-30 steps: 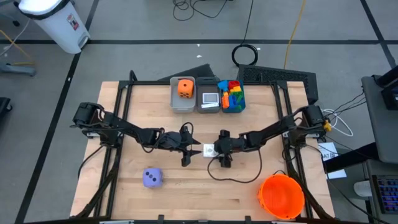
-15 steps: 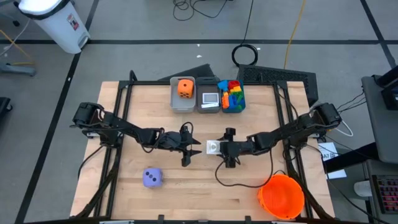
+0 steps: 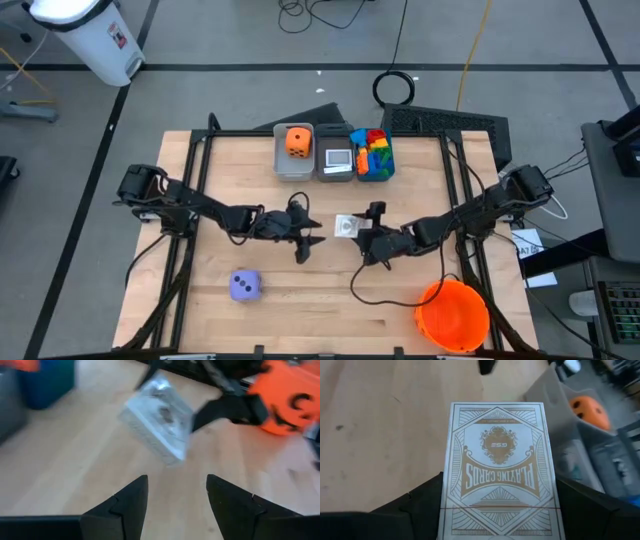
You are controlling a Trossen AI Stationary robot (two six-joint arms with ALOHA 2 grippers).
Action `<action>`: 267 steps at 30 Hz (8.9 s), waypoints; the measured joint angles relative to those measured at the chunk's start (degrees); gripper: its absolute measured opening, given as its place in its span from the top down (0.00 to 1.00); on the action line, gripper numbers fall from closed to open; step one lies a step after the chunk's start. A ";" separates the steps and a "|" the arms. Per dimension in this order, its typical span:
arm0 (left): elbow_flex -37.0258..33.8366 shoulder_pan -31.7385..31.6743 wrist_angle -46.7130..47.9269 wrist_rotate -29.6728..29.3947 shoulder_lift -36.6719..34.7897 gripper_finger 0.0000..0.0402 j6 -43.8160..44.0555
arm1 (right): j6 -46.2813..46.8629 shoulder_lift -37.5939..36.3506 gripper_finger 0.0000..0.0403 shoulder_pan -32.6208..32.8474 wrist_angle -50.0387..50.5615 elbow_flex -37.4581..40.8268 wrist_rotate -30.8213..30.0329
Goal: Pick & Place Toys
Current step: Put the gold playing cards into the black bin, then put the purple die into the white bin
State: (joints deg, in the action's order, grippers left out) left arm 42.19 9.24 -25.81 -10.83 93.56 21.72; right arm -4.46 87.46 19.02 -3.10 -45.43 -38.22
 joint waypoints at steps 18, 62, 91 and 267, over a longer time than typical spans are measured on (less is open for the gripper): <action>0.02 -5.55 -11.95 4.59 0.17 0.28 5.31 | -6.98 -0.02 0.25 1.36 -6.78 -0.02 -6.69; 1.91 -6.41 -14.77 11.03 0.22 0.34 8.23 | -20.27 -0.07 0.25 2.49 -21.66 -0.15 -9.49; 2.10 -16.28 -11.97 11.73 -7.21 0.82 -5.21 | -14.21 -0.03 0.15 4.07 -20.58 -0.09 -20.00; 0.87 -28.36 23.67 -21.45 -16.01 0.75 -28.77 | -2.32 -7.58 0.96 1.55 -6.09 0.00 2.38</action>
State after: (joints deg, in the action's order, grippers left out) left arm 43.07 -19.12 -2.13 -32.28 77.55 -7.05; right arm -6.79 79.88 20.58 -9.19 -45.43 -35.83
